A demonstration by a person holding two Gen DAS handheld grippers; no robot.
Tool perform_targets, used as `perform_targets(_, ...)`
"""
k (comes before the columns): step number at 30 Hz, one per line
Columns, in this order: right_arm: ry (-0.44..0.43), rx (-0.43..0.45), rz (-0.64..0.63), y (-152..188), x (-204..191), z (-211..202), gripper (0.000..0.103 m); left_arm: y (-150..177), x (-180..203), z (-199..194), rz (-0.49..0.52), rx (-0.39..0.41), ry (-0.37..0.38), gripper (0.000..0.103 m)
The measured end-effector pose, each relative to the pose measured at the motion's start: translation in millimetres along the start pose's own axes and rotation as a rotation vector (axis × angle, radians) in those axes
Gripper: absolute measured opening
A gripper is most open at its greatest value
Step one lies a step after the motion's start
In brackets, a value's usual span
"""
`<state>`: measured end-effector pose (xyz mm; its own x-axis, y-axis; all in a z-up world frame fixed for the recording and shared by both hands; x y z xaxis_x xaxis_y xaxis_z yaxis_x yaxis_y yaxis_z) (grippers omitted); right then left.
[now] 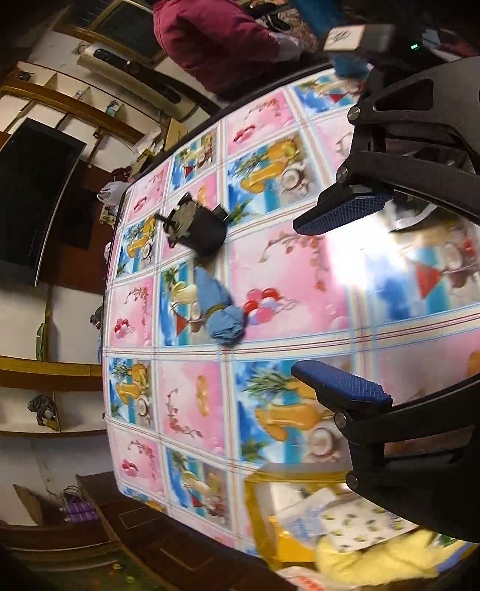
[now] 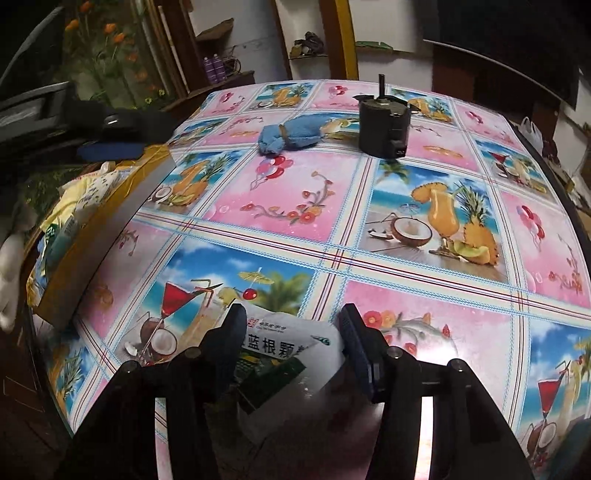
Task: Organize soft objects
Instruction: 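Reach the left gripper to the blue towel while right grasps the green-white packet, then grasp the blue knitted towel with the left gripper and lift it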
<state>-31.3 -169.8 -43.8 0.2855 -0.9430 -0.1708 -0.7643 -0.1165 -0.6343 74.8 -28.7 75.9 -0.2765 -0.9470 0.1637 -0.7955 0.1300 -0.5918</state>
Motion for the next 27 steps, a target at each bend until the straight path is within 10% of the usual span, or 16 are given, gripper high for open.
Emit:
perform_targets(12,0.023,0.007,-0.039,-0.8,-5.2,4.0,0.054,-70.2,5.7,114.7,0.016,-0.023,-0.125,0.071)
perform_targets(20,0.004,0.007,-0.043,-1.7,-5.0,4.4,0.058,-45.6,24.7,143.0,0.160,-0.103,-0.193,0.072)
perform_targets(24,0.001,0.005,-0.053,-1.8,-6.6,5.5,0.061,-37.9,30.7,135.5,0.179,-0.109,-0.168,0.033)
perform_targets(27,-0.004,0.003,-0.060,-1.5,-7.2,5.6,0.064,-30.3,36.6,130.7,0.202,-0.115,-0.163,0.027)
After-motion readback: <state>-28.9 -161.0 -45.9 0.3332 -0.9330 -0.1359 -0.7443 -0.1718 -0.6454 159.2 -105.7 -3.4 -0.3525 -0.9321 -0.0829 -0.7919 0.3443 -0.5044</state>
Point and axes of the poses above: each gripper's, at about its wrist camera, not at the fingertips, and z roughly the way its jaws point, x to its right, y to its underside, the point moved 3 cm from there along z, roughly the way its jaws point, and after that the axes turned 2 degrees about -z, right-handed, at the moved point
